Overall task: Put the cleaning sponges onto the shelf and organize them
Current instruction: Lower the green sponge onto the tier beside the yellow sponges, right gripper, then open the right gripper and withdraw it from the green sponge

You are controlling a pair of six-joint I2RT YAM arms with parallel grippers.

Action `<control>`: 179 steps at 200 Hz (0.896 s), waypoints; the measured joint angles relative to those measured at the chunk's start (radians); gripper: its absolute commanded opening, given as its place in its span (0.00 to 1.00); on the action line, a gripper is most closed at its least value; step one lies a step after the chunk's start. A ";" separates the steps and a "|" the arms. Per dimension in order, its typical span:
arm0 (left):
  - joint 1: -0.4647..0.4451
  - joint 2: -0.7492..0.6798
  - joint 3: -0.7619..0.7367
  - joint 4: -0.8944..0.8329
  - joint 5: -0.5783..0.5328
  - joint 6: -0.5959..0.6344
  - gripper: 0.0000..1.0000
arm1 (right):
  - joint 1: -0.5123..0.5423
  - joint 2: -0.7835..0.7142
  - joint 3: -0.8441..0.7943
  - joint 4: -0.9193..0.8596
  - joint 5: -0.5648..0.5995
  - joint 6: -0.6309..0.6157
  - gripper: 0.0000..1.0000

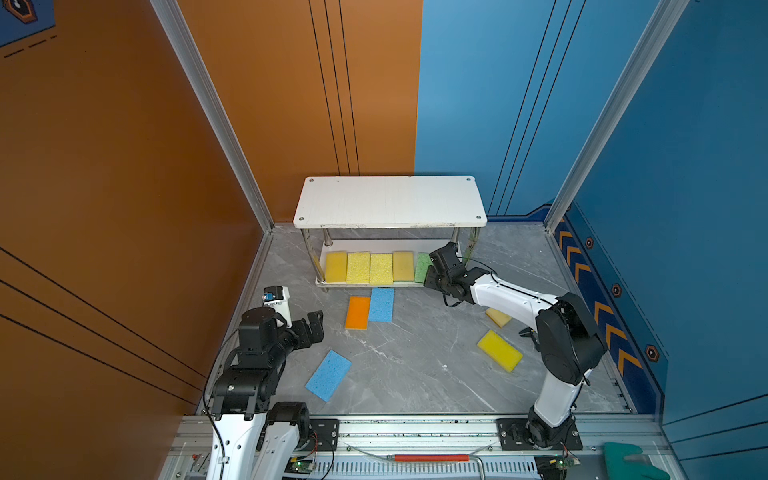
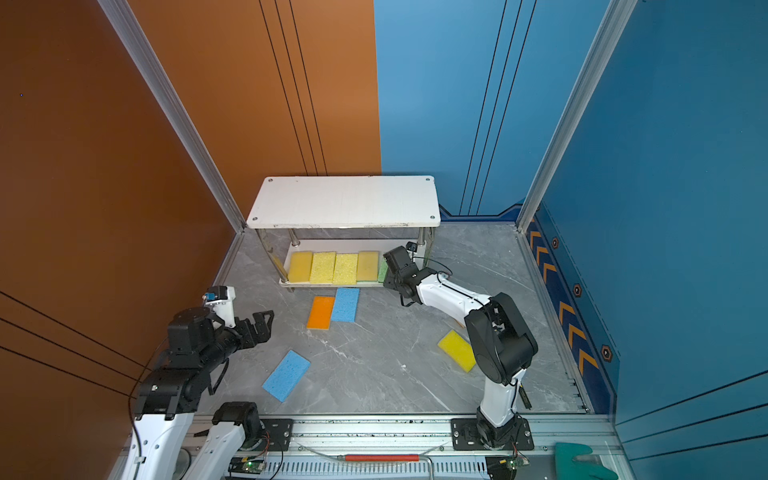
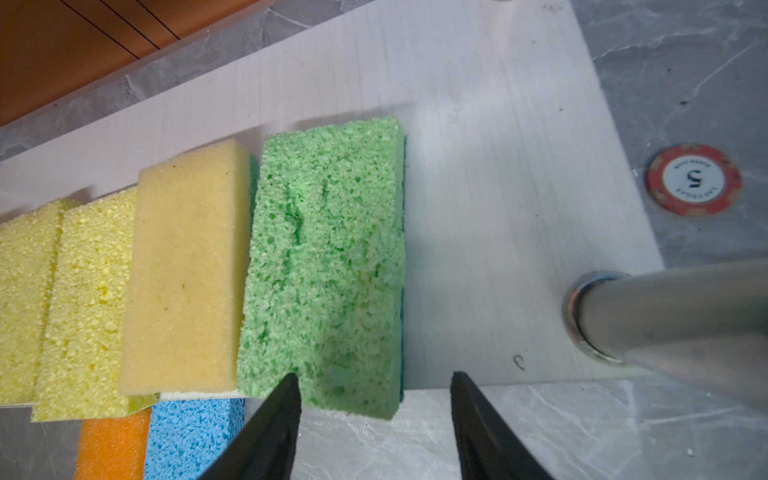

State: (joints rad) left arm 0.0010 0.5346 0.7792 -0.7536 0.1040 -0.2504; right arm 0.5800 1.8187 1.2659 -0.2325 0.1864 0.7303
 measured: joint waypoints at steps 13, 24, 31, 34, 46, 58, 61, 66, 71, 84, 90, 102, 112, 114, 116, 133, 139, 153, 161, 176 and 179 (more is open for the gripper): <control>0.000 0.000 0.000 0.000 0.000 0.000 0.98 | -0.009 0.010 0.000 0.014 -0.001 -0.001 0.64; 0.000 0.000 0.000 0.000 0.000 0.000 0.98 | -0.017 0.017 0.000 0.026 -0.006 -0.001 0.64; 0.000 0.000 0.000 0.000 0.000 0.000 0.98 | -0.021 0.021 0.000 0.037 -0.011 -0.001 0.64; 0.000 0.000 0.000 0.000 0.000 0.000 0.98 | -0.024 0.023 0.000 0.043 -0.012 -0.001 0.64; 0.000 0.000 0.000 0.000 0.000 0.000 0.98 | -0.030 0.029 0.000 0.062 -0.027 -0.001 0.65; 0.000 0.000 0.000 0.000 0.000 0.000 0.98 | -0.034 0.035 0.000 0.084 -0.038 0.000 0.65; 0.000 0.000 0.000 0.000 0.000 0.000 0.98 | -0.035 0.037 0.000 0.089 -0.042 0.000 0.65; 0.000 0.000 0.000 0.000 0.000 0.000 0.98 | -0.037 0.039 0.000 0.099 -0.049 0.000 0.65; 0.000 0.000 0.000 0.000 0.000 0.000 0.98 | -0.037 0.041 0.000 0.107 -0.055 0.000 0.66; 0.000 0.000 0.000 0.000 0.000 0.000 0.98 | -0.038 0.047 0.000 0.127 -0.069 0.000 0.66; 0.000 0.000 0.000 0.000 0.000 0.000 0.98 | -0.038 0.050 0.000 0.137 -0.078 0.000 0.67; 0.000 0.000 0.000 0.000 0.000 0.000 0.98 | -0.038 0.056 0.000 0.157 -0.089 0.001 0.67; 0.000 0.000 0.000 0.000 0.000 0.000 0.98 | -0.038 0.064 0.000 0.167 -0.101 0.003 0.67; 0.000 0.000 0.000 0.000 0.000 0.000 0.98 | -0.039 0.066 0.000 0.170 -0.105 0.003 0.67; 0.000 0.000 0.000 0.000 0.000 0.000 0.98 | -0.039 0.066 0.000 0.172 -0.105 0.003 0.67; 0.000 0.000 0.000 0.000 0.000 0.000 0.98 | -0.043 0.074 0.001 0.197 -0.117 0.004 0.67; 0.000 0.000 0.000 0.000 0.000 0.000 0.98 | -0.044 0.076 0.001 0.202 -0.122 0.004 0.67; 0.000 0.001 0.000 0.000 0.000 0.000 0.98 | -0.048 0.077 0.001 0.209 -0.132 0.004 0.68; 0.000 0.002 0.000 0.000 0.000 0.000 0.98 | -0.050 0.078 0.001 0.211 -0.134 0.004 0.68; 0.000 0.002 0.000 0.000 0.000 0.000 0.98 | -0.051 0.078 0.002 0.212 -0.139 0.003 0.68; 0.000 0.002 0.000 0.000 0.000 0.000 0.98 | -0.052 0.078 0.003 0.211 -0.140 0.003 0.68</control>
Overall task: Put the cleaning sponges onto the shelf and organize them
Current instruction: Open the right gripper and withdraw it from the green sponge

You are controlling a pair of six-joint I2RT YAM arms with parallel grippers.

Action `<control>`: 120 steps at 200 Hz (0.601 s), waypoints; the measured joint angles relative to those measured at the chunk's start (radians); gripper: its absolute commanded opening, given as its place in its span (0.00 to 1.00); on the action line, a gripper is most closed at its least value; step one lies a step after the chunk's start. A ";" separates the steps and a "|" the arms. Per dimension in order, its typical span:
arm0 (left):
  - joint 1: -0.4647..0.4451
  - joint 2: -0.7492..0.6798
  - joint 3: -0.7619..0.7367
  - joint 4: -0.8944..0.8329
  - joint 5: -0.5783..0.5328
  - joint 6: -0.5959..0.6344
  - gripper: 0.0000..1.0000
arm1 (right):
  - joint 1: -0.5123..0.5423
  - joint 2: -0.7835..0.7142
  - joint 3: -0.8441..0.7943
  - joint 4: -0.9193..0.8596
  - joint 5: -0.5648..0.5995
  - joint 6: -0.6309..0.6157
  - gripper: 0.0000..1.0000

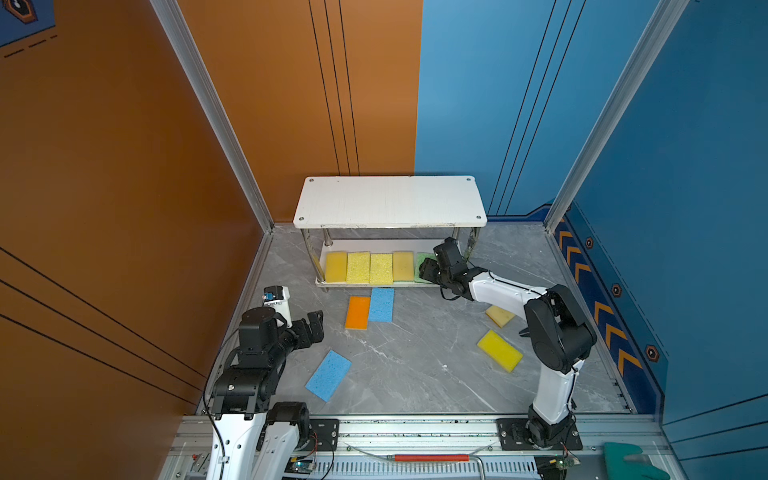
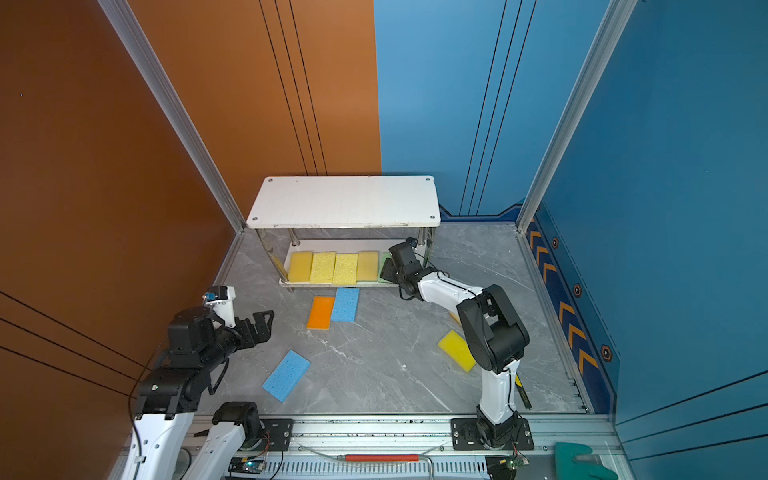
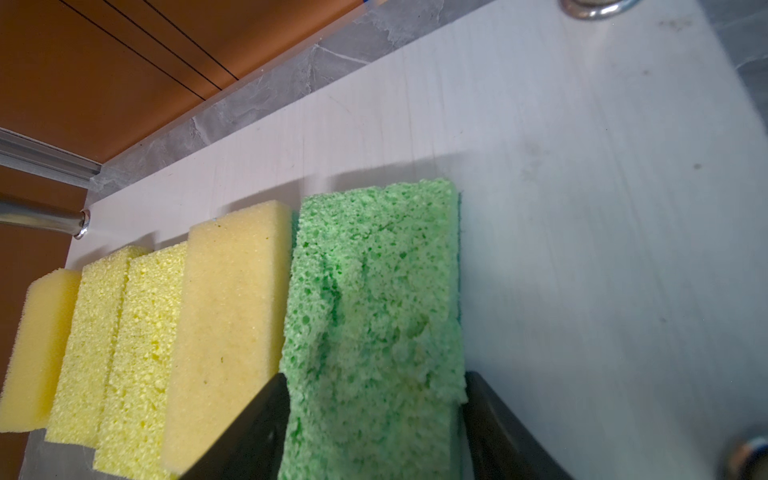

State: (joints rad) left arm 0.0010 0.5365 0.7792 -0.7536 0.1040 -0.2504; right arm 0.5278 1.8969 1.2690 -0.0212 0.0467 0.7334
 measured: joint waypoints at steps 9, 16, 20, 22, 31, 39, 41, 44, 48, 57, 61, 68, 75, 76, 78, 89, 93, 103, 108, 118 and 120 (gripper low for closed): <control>0.000 0.000 0.000 0.000 0.000 0.000 0.98 | -0.003 0.004 0.005 0.000 -0.006 0.000 0.68; 0.000 0.000 0.000 0.000 0.000 0.000 0.98 | -0.005 0.009 0.011 0.000 -0.013 0.000 0.68; 0.000 0.000 0.000 0.000 0.000 0.000 0.98 | -0.007 0.012 0.015 0.000 -0.017 -0.001 0.68; 0.000 0.000 0.000 0.000 0.000 0.000 0.98 | -0.008 0.014 0.017 0.001 -0.019 -0.001 0.68; 0.000 0.000 0.000 0.000 0.000 0.000 0.98 | -0.012 0.023 0.025 0.007 -0.025 -0.001 0.68; 0.000 0.000 0.000 0.000 0.000 0.000 0.98 | -0.015 0.029 0.034 0.008 -0.029 -0.003 0.68; 0.000 0.000 0.000 0.000 0.000 0.000 0.98 | -0.016 0.031 0.035 0.008 -0.029 -0.003 0.68; 0.000 0.000 0.000 0.000 0.000 0.000 0.98 | -0.018 0.033 0.037 0.009 -0.032 -0.004 0.68; 0.000 0.000 0.000 0.000 0.000 0.000 0.98 | -0.019 0.036 0.040 0.013 -0.036 -0.004 0.68; 0.000 0.000 0.000 0.000 0.000 0.000 0.98 | -0.023 0.042 0.045 0.016 -0.044 -0.005 0.69; 0.000 0.000 0.000 0.000 0.000 0.000 0.98 | -0.024 0.044 0.048 0.016 -0.047 -0.005 0.69; 0.000 0.000 0.000 0.000 0.000 0.000 0.98 | -0.026 0.048 0.052 0.019 -0.051 -0.009 0.69; 0.000 0.000 0.000 0.000 0.000 0.000 0.98 | -0.028 0.050 0.054 0.024 -0.053 -0.012 0.69; 0.000 0.001 0.000 0.000 0.000 0.000 0.98 | -0.029 0.050 0.054 0.024 -0.053 -0.012 0.68; 0.000 0.001 0.000 0.000 0.000 0.000 0.98 | -0.029 0.051 0.054 0.025 -0.054 -0.013 0.69; 0.000 0.002 0.000 0.000 0.000 0.000 0.98 | -0.031 0.051 0.054 0.026 -0.056 -0.018 0.69; 0.000 0.003 0.000 0.000 0.000 0.000 0.98 | -0.032 0.051 0.054 0.027 -0.056 -0.019 0.69; 0.000 0.005 0.000 0.000 0.000 0.000 0.98 | -0.032 0.051 0.054 0.027 -0.056 -0.023 0.69; 0.000 0.006 0.000 0.000 0.000 0.000 0.98 | -0.032 0.051 0.054 0.027 -0.055 -0.024 0.69; 0.000 0.008 0.000 0.000 0.000 0.000 0.98 | -0.032 0.051 0.054 0.027 -0.054 -0.027 0.69; 0.000 0.008 0.000 0.000 0.000 0.000 0.98 | -0.032 0.051 0.054 0.027 -0.053 -0.027 0.69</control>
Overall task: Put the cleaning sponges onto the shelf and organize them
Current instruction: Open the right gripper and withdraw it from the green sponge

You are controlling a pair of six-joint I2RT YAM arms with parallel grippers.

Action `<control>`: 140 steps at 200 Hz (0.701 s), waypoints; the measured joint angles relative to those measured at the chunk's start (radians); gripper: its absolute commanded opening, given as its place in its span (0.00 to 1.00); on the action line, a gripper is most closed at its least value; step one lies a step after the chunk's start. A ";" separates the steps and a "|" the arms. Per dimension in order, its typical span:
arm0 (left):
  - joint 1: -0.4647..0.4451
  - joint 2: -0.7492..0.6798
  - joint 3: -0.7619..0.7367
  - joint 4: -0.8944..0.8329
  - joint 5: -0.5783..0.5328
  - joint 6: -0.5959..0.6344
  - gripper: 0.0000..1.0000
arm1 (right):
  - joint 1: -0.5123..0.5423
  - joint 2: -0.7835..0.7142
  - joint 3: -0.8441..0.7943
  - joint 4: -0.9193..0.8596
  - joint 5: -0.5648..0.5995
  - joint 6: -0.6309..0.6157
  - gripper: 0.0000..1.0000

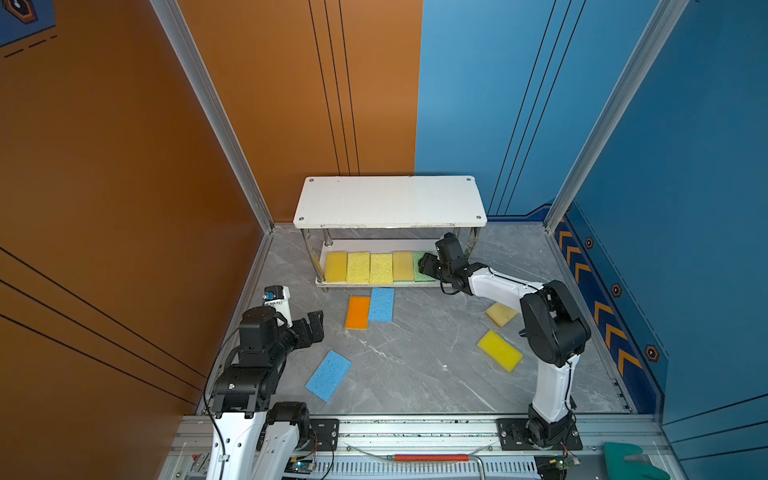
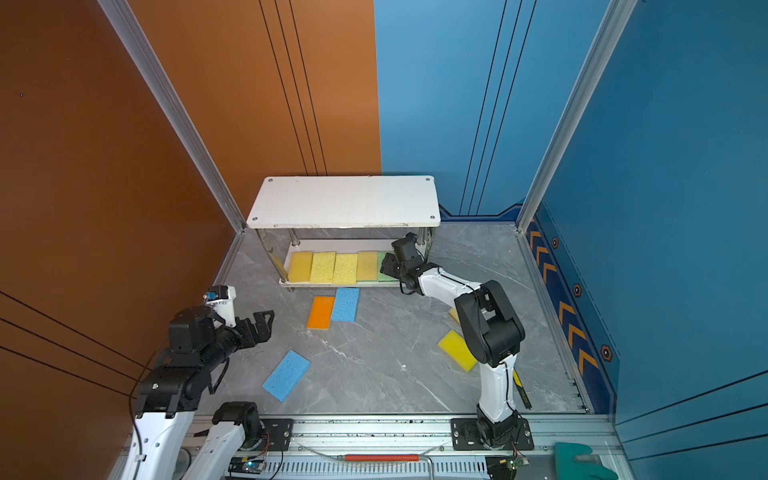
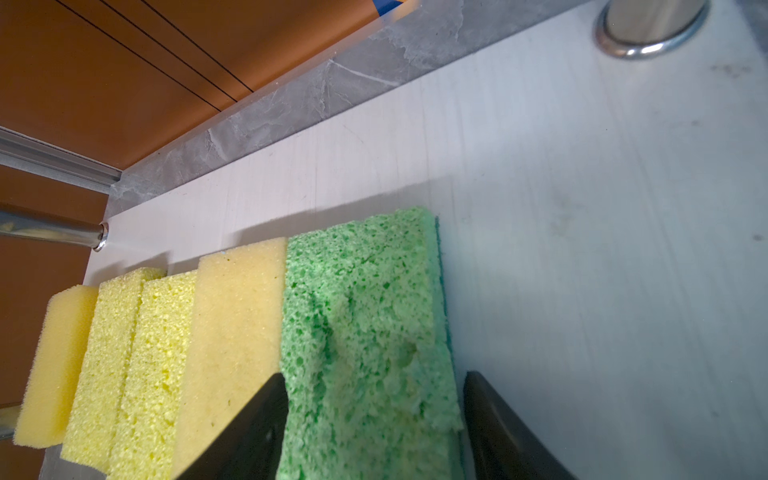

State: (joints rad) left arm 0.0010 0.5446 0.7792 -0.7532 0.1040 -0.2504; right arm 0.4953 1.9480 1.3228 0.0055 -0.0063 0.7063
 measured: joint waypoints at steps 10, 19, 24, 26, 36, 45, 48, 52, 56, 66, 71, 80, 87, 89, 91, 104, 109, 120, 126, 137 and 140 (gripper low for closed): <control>0.001 0.000 0.000 0.000 0.000 0.000 0.98 | 0.000 -0.001 -0.004 0.004 0.007 -0.003 0.69; 0.003 0.001 0.000 0.000 0.000 0.000 0.98 | 0.000 -0.005 -0.013 0.010 0.013 -0.008 0.69; 0.003 0.001 0.000 0.000 0.000 0.000 0.98 | 0.001 -0.010 -0.019 0.012 0.020 -0.011 0.69; 0.003 0.001 0.000 0.000 0.000 0.000 0.98 | 0.001 -0.013 -0.023 0.013 0.022 -0.012 0.69; 0.005 0.001 0.000 0.000 0.000 0.000 0.98 | 0.002 -0.025 -0.040 0.014 0.037 -0.021 0.69; 0.005 0.001 0.000 0.000 0.000 0.000 0.98 | 0.003 -0.039 -0.060 0.023 0.046 -0.027 0.69; 0.005 0.001 0.000 0.000 0.000 0.000 0.98 | 0.004 -0.044 -0.067 0.026 0.050 -0.029 0.69; 0.005 0.001 0.000 0.000 0.000 0.000 0.98 | 0.005 -0.052 -0.080 0.034 0.056 -0.030 0.69; 0.005 0.001 0.000 0.000 0.000 0.000 0.98 | 0.006 -0.061 -0.092 0.040 0.060 -0.033 0.69; 0.005 0.001 0.000 0.000 0.000 0.000 0.98 | 0.009 -0.085 -0.128 0.066 0.066 -0.037 0.69; 0.005 0.001 0.000 0.000 0.000 0.000 0.98 | 0.010 -0.096 -0.141 0.076 0.067 -0.039 0.69; 0.005 0.001 0.000 0.000 0.000 0.000 0.98 | 0.011 -0.117 -0.172 0.113 0.066 -0.050 0.69; 0.005 0.001 0.000 0.000 0.000 0.000 0.98 | 0.013 -0.132 -0.194 0.143 0.062 -0.056 0.69; 0.005 0.001 0.000 0.000 0.000 0.000 0.98 | 0.014 -0.137 -0.201 0.151 0.061 -0.058 0.70; 0.005 0.001 0.000 0.000 0.000 0.000 0.98 | 0.014 -0.141 -0.205 0.158 0.060 -0.060 0.70; 0.005 0.001 0.000 0.000 0.000 0.000 0.98 | 0.016 -0.165 -0.237 0.217 0.039 -0.074 0.70; 0.005 0.001 0.000 0.000 0.000 0.000 0.98 | 0.016 -0.172 -0.245 0.238 0.027 -0.080 0.70; 0.005 0.001 0.000 0.000 0.000 0.000 0.98 | 0.018 -0.180 -0.253 0.283 -0.007 -0.084 0.70; 0.005 0.001 0.000 0.000 0.000 0.000 0.98 | 0.019 -0.181 -0.254 0.306 -0.029 -0.086 0.70; 0.005 0.001 0.000 0.000 0.000 0.000 0.98 | 0.019 -0.181 -0.254 0.342 -0.080 -0.085 0.70; 0.005 0.001 0.000 0.000 0.000 0.000 0.98 | 0.019 -0.181 -0.254 0.353 -0.102 -0.085 0.70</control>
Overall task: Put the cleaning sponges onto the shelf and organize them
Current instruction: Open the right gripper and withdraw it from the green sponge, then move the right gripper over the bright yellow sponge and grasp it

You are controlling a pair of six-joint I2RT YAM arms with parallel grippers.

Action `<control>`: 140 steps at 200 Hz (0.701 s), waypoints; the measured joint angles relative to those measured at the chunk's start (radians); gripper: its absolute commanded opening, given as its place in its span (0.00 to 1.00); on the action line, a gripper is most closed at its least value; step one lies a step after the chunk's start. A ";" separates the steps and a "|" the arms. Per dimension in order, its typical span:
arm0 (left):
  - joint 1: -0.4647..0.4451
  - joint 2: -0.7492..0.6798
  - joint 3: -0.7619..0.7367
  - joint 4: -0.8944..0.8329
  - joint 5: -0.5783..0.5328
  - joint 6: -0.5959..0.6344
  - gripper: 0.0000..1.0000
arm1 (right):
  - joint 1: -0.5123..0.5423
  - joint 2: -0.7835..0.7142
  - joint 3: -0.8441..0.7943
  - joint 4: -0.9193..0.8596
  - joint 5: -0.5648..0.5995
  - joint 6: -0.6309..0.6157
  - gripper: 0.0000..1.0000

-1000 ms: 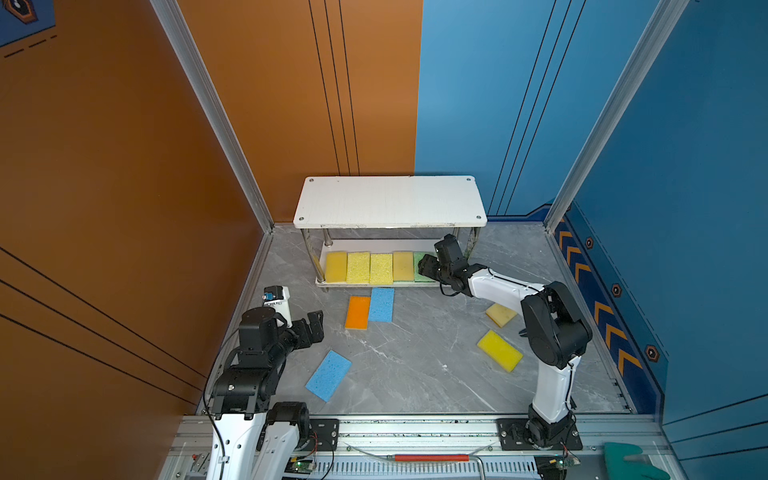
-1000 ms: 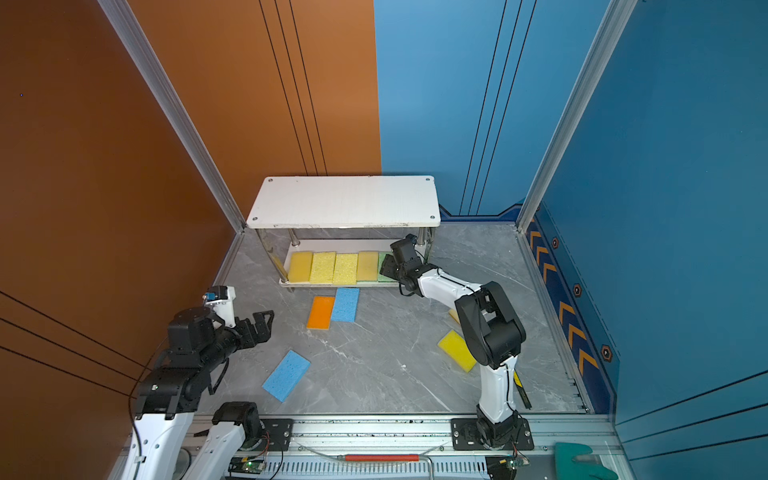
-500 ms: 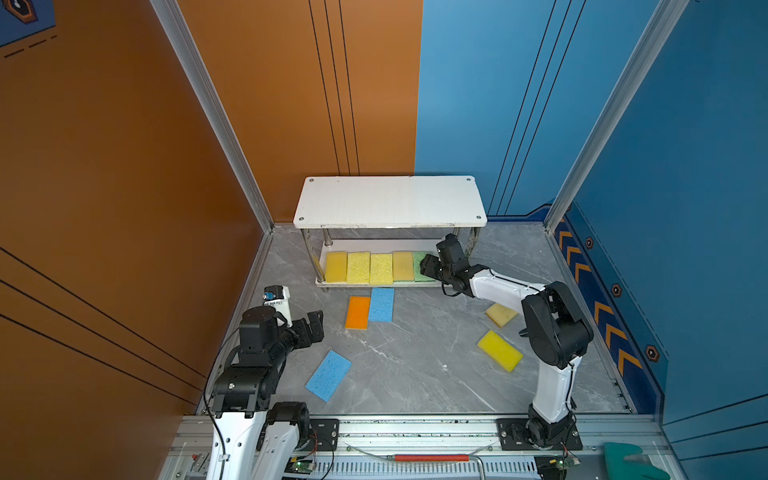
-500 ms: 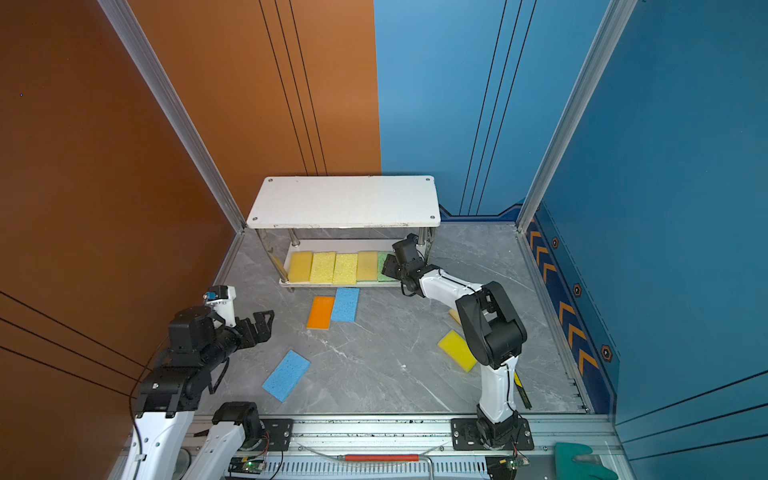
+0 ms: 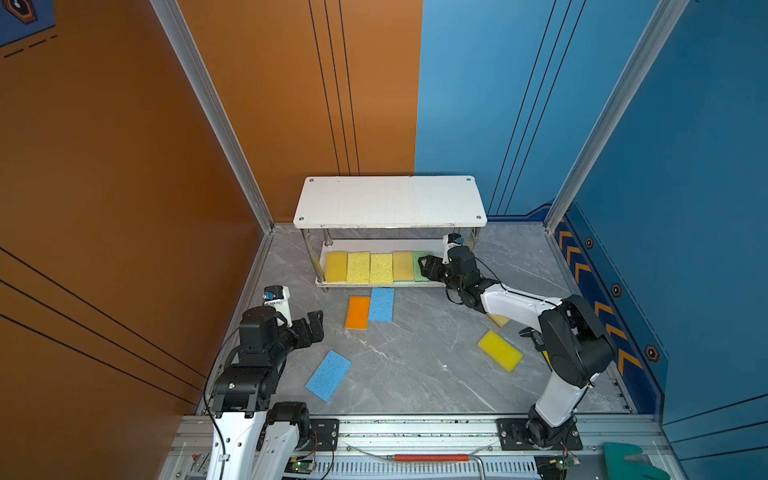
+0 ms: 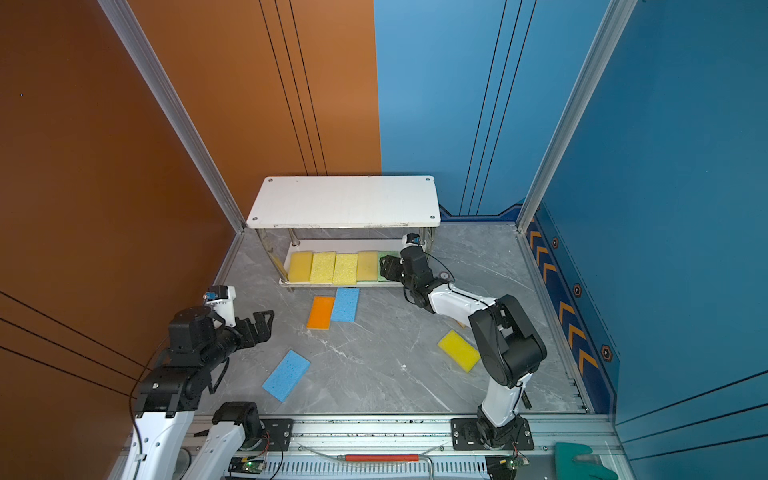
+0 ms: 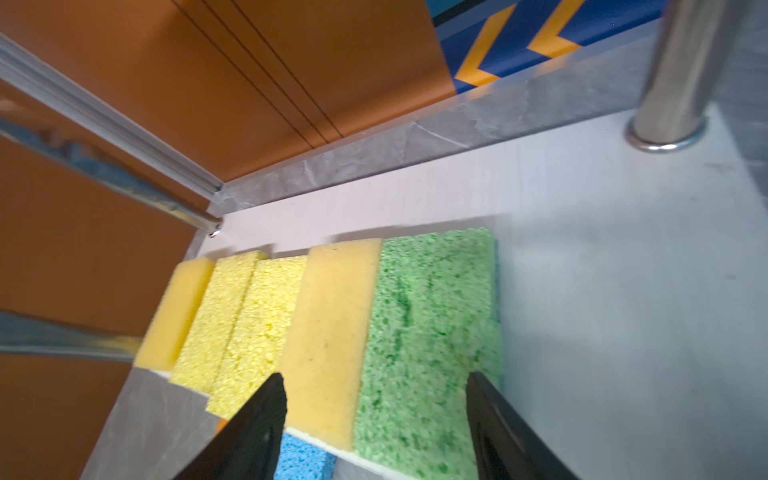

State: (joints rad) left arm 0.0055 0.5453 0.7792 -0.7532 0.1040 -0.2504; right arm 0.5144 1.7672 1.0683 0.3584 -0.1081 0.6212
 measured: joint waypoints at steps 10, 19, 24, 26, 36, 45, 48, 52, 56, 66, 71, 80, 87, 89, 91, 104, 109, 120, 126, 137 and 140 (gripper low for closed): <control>0.000 0.000 0.000 0.000 0.000 0.000 0.98 | 0.001 0.000 0.000 0.029 -0.064 0.009 0.70; 0.000 0.000 0.000 0.000 0.000 0.000 0.98 | 0.003 0.003 0.001 0.056 -0.129 0.027 0.70; 0.000 0.000 0.000 0.000 0.000 0.000 0.98 | 0.004 0.007 0.002 0.075 -0.171 0.039 0.72; 0.000 0.000 0.000 0.000 0.000 0.000 0.98 | 0.005 0.011 0.003 0.086 -0.190 0.046 0.72; 0.000 0.000 0.000 0.000 0.000 0.000 0.98 | 0.010 0.022 0.004 0.124 -0.263 0.073 0.72; 0.000 0.000 0.000 0.000 0.000 0.000 0.98 | 0.020 0.033 0.004 0.152 -0.338 0.105 0.72; 0.000 0.000 0.000 0.000 0.000 0.000 0.98 | 0.024 0.035 0.004 0.158 -0.359 0.113 0.72; 0.000 0.000 0.000 0.000 0.000 0.000 0.98 | 0.030 0.037 0.003 0.161 -0.387 0.121 0.72; 0.000 0.000 0.000 0.000 0.000 0.000 0.98 | 0.035 0.037 0.003 0.162 -0.410 0.130 0.72; 0.000 0.000 0.000 0.000 0.000 0.000 0.98 | 0.056 0.034 -0.003 0.159 -0.473 0.139 0.72; 0.000 0.000 0.000 0.000 0.000 0.000 0.98 | 0.066 0.031 -0.004 0.144 -0.498 0.135 0.72; 0.000 0.000 0.000 0.000 0.000 0.000 0.98 | 0.087 0.017 -0.003 0.077 -0.529 0.115 0.72; 0.000 0.000 0.000 0.000 0.000 0.000 0.98 | 0.105 -0.002 0.003 -0.019 -0.536 0.079 0.73; 0.000 0.000 0.000 0.000 0.000 0.000 0.98 | 0.109 -0.006 0.005 -0.043 -0.537 0.072 0.73; 0.000 0.000 0.000 0.000 0.000 0.000 0.98 | 0.114 -0.013 0.008 -0.075 -0.534 0.054 0.73; 0.000 0.000 0.000 0.000 0.001 0.000 0.98 | 0.148 -0.047 0.050 -0.315 -0.492 -0.037 0.73; 0.000 0.000 0.000 0.000 0.001 0.000 0.98 | 0.161 -0.058 0.072 -0.409 -0.470 -0.070 0.73; 0.000 0.000 -0.002 0.000 0.002 0.000 0.98 | 0.185 -0.081 0.108 -0.582 -0.412 -0.129 0.74; 0.000 0.000 -0.003 0.000 0.002 0.000 0.98 | 0.195 -0.094 0.115 -0.652 -0.380 -0.149 0.74; 0.000 0.000 -0.006 0.000 0.005 0.000 0.98 | 0.213 -0.124 0.114 -0.787 -0.308 -0.172 0.74; 0.000 0.000 -0.006 0.000 0.005 0.000 0.98 | 0.217 -0.132 0.111 -0.820 -0.285 -0.173 0.75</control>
State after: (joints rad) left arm 0.0055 0.5453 0.7731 -0.7532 0.1085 -0.2504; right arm 0.7311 1.6352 1.1797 -0.4614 -0.3927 0.4480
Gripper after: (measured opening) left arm 0.981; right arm 0.738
